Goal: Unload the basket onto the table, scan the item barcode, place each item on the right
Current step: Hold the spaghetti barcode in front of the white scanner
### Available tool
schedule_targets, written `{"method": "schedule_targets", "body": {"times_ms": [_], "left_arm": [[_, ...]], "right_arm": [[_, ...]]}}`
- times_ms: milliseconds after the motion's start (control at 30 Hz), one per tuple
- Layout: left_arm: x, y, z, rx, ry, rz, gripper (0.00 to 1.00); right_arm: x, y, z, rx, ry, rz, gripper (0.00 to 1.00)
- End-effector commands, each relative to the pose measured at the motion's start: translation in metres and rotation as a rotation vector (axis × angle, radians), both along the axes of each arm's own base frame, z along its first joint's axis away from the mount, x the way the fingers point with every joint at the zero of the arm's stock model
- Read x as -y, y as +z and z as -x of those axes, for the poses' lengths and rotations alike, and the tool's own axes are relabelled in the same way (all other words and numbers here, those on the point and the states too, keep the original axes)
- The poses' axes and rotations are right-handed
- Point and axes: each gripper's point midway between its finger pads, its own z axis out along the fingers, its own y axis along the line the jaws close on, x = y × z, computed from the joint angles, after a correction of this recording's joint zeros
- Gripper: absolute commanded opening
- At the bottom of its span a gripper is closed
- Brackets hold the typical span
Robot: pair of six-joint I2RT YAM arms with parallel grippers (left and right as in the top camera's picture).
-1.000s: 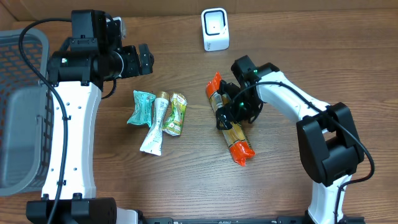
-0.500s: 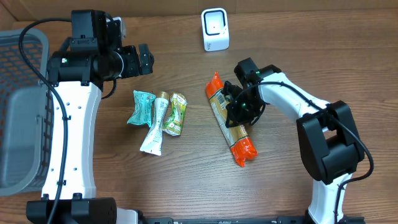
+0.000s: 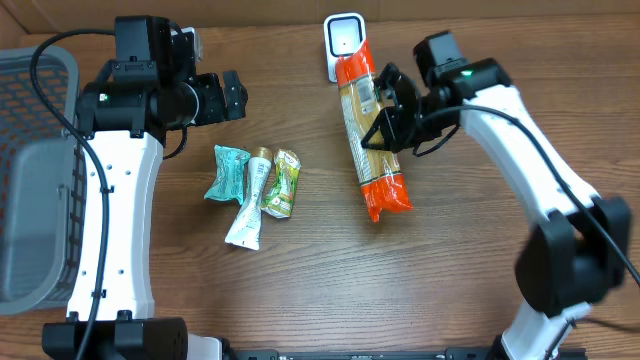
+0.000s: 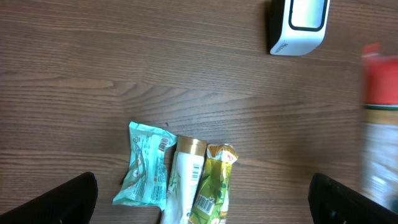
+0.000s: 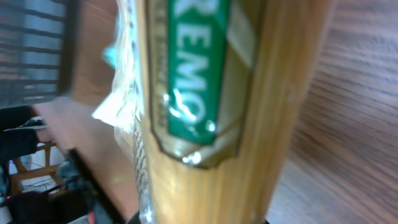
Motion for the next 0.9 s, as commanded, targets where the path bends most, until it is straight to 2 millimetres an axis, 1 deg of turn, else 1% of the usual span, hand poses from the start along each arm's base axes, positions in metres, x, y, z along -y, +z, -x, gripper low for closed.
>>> {"method": "schedule_targets", "body": {"times_ms": [0,33,167,300,367,700,833,867], "left_arm": [[0.003,0.005,-0.001,0.018,-0.027,-0.004,1.00],[0.003,0.005,-0.001,0.018,-0.027,-0.004,1.00],[0.003,0.005,-0.001,0.018,-0.027,-0.004,1.00],[0.003,0.005,-0.001,0.019,-0.027,-0.004,0.99],[0.003,0.005,-0.001,0.018,-0.027,-0.004,0.99],[0.003,0.005,-0.001,0.018,-0.027,-0.004,1.00],[0.003,0.005,-0.001,0.018,-0.027,-0.004,1.00],[0.003,0.005,-0.001,0.019,-0.027,-0.004,1.00]], "right_arm": [[-0.015,0.097,0.021,0.180,0.079,-0.199,0.04],[-0.016,0.110,0.027,0.196,0.091,-0.234,0.04],[-0.015,0.150,0.047,0.232,0.132,-0.357,0.04],[-0.014,0.171,0.060,0.230,0.169,-0.456,0.04],[-0.014,0.178,0.064,0.221,0.184,-0.494,0.04],[-0.012,0.175,0.061,0.227,0.172,-0.477,0.04],[-0.007,0.163,0.050,0.252,0.129,-0.393,0.04],[-0.005,0.158,0.046,0.263,0.112,-0.354,0.04]]}}
